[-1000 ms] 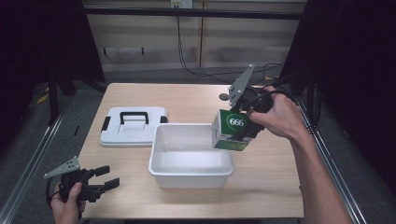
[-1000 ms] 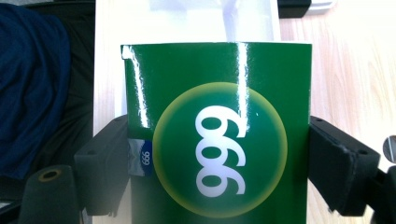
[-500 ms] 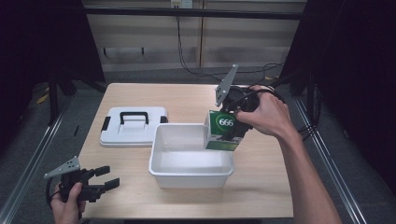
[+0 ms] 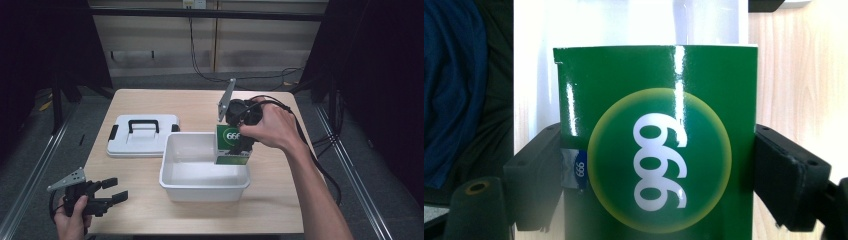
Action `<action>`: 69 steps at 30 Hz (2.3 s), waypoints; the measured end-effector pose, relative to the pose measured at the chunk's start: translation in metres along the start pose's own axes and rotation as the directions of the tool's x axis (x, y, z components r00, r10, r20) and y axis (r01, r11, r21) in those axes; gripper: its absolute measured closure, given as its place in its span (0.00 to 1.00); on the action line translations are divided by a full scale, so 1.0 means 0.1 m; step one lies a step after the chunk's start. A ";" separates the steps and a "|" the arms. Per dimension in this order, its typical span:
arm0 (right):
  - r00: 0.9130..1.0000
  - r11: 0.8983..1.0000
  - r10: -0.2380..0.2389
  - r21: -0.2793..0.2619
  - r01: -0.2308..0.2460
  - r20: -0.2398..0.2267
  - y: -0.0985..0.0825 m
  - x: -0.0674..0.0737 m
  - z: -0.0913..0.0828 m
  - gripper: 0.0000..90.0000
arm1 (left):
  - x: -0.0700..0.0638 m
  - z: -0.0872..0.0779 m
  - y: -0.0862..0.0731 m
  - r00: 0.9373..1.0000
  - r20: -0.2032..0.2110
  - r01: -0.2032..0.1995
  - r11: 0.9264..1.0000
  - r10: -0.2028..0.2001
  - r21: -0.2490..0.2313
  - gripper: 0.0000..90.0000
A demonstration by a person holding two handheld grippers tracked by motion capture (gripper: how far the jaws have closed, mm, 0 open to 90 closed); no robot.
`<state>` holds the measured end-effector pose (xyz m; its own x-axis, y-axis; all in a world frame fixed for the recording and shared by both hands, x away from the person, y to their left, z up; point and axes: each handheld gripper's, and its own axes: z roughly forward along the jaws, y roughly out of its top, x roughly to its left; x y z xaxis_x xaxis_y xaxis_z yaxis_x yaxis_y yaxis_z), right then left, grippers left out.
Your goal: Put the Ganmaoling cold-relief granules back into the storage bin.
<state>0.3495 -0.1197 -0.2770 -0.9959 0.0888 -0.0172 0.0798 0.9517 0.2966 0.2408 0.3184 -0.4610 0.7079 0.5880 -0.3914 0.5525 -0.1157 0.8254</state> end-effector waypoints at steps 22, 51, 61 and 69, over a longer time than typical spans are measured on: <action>0.999 0.997 0.012 0.081 -0.008 -0.049 0.00 -0.05 0.42 0.18 | 0.00 0.00 0.00 1.000 0.001 0.002 1.000 -0.002 0.000 0.20; 0.998 0.996 0.016 0.091 -0.010 -0.068 -0.13 -0.05 0.88 0.17 | 0.00 0.00 0.00 1.000 0.002 0.002 1.000 -0.002 -0.002 0.20; 0.996 0.995 0.026 0.102 -0.017 -0.085 -0.17 -0.06 1.03 0.17 | 0.00 0.00 0.00 1.000 0.001 0.001 1.000 -0.001 -0.002 0.21; 0.997 0.994 0.029 0.108 -0.021 -0.076 -0.18 -0.04 1.10 0.17 | 0.00 0.00 0.00 1.000 0.003 0.001 1.000 -0.001 -0.001 0.20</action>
<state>0.3572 -0.1052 -0.3873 -0.9935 0.0941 0.0637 0.1048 0.9757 0.1925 0.2407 0.3187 -0.4612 0.7088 0.5857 -0.3930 0.5524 -0.1144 0.8257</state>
